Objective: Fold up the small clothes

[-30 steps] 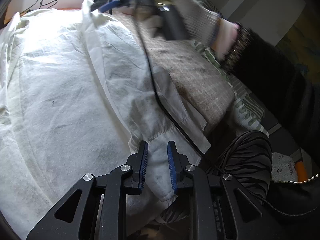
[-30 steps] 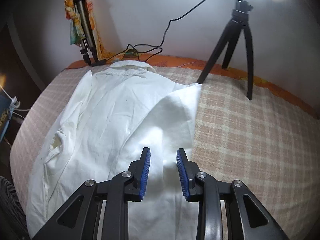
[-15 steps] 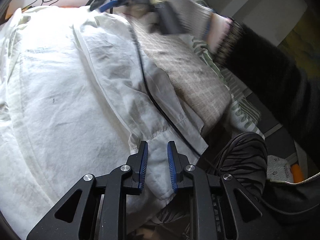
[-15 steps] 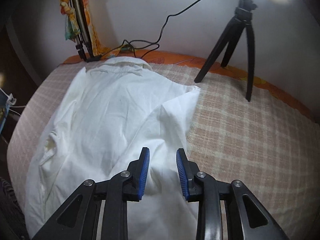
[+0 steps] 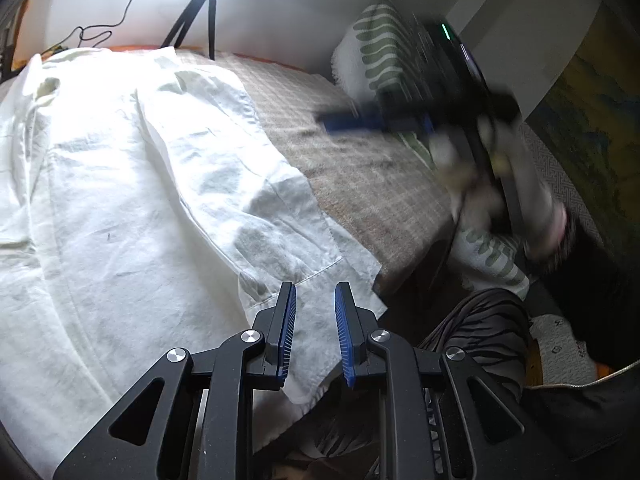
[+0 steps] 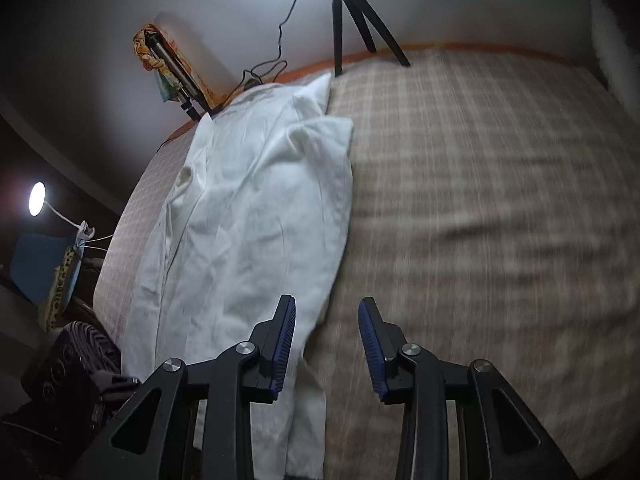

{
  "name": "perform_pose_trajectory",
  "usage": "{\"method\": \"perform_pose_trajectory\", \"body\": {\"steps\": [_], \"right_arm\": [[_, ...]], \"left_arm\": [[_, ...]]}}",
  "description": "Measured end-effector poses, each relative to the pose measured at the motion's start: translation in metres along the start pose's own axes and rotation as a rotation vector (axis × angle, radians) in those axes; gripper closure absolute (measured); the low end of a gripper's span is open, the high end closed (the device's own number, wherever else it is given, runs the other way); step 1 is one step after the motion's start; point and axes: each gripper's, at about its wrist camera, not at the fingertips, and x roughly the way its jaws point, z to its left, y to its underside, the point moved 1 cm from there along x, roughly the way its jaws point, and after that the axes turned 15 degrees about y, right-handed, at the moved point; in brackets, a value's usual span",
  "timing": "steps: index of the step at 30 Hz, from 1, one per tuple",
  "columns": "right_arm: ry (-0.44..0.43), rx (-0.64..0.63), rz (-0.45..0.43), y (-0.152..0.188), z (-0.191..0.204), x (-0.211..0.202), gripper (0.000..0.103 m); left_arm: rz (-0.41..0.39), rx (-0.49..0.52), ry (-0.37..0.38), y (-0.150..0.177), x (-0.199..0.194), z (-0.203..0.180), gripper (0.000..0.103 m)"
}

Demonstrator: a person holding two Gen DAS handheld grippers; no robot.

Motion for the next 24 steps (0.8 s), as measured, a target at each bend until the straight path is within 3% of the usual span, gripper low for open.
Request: {"method": "perform_pose_trajectory", "body": {"steps": [3,5,6,11,13,17,24], "right_arm": [[-0.029,0.035,0.052,0.035,-0.004,0.008,0.067],[-0.058,0.066,0.081,0.050,-0.006,0.014,0.067],[-0.071,0.076,0.092,0.056,-0.006,0.018,0.066],[-0.116,0.113,0.129,0.065,-0.003,0.032,0.065],[-0.144,0.142,0.132,0.064,-0.006,0.033,0.064],[-0.267,0.198,0.180,0.068,-0.007,0.037,0.065],[-0.421,0.308,0.184,0.070,-0.009,0.037,0.066]], "left_arm": [[0.019,0.035,-0.012,0.002,0.003,-0.003,0.084],[0.029,0.051,-0.009,0.003,0.009,-0.007,0.062],[0.032,0.063,-0.009,0.004,0.014,-0.011,0.059],[0.083,0.146,-0.019,0.013,0.047,-0.029,0.059],[0.099,0.188,-0.037,0.015,0.063,-0.037,0.053],[0.102,0.284,-0.102,0.017,0.085,-0.052,0.052],[0.068,0.247,-0.140,0.009,0.100,-0.044,0.051]]}}
